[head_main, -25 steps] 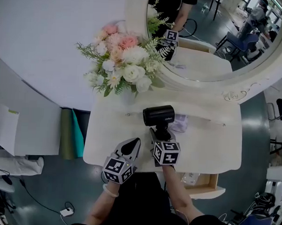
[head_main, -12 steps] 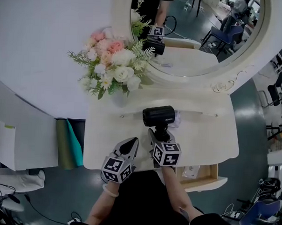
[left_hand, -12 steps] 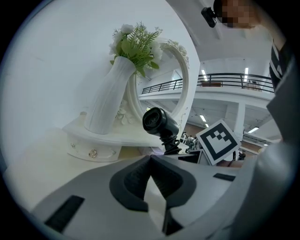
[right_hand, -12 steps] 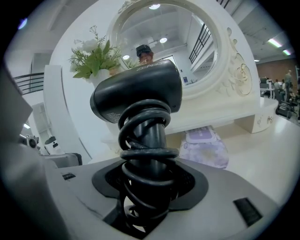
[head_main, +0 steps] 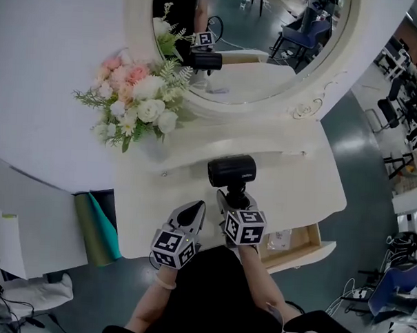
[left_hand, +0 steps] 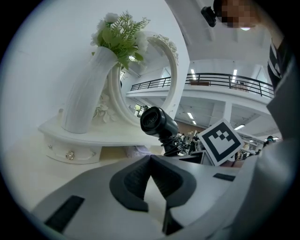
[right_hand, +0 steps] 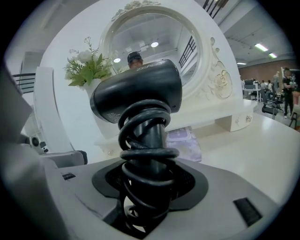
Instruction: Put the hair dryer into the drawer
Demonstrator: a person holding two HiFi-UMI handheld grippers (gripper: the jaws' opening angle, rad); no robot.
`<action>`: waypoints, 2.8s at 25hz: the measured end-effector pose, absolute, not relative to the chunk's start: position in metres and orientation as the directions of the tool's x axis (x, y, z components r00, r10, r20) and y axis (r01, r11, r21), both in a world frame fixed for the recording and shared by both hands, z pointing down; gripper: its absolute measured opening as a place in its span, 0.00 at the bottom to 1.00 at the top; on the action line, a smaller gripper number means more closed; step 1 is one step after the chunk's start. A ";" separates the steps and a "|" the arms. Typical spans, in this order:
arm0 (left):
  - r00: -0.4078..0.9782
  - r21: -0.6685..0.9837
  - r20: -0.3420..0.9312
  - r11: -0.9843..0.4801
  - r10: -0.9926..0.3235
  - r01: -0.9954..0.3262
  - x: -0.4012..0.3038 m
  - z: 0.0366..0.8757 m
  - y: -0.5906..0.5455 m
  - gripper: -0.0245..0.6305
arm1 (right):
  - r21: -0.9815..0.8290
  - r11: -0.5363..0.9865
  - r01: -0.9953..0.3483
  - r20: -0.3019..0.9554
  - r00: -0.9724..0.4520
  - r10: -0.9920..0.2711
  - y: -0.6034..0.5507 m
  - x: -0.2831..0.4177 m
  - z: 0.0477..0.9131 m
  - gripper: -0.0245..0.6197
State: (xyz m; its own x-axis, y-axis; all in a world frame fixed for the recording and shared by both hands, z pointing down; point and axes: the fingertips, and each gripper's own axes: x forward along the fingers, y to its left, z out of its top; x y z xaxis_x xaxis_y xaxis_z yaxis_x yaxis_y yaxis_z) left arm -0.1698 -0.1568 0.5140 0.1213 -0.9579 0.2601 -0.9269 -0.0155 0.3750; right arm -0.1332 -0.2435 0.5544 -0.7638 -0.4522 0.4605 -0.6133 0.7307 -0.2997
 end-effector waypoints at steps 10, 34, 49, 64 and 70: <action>0.281 0.370 0.252 -0.176 -0.926 -0.912 -0.119 0.511 -0.177 0.07 | -0.297 0.632 -0.716 0.468 -0.686 -0.557 -0.252 -0.072 0.554 0.40; 0.612 0.383 0.237 -0.506 -0.754 -0.773 0.002 0.519 -0.198 0.07 | -0.301 0.284 -0.910 0.483 -0.402 -0.778 -0.242 0.079 0.565 0.40; 0.717 0.380 0.233 -0.617 -0.657 -0.689 0.067 0.518 -0.210 0.07 | -0.337 0.028 -0.941 0.495 -0.203 -0.845 -0.236 0.165 0.578 0.40; 0.764 0.394 0.264 -0.657 -0.589 -0.642 0.099 0.533 -0.218 0.07 | -0.447 -0.274 -0.852 0.535 -0.009 -0.845 -0.239 0.214 0.619 0.40; 0.777 0.386 0.287 -0.675 -0.560 -0.629 0.107 0.542 -0.225 0.07 | -0.471 -0.408 -0.782 0.583 0.072 -0.810 -0.239 0.228 0.644 0.40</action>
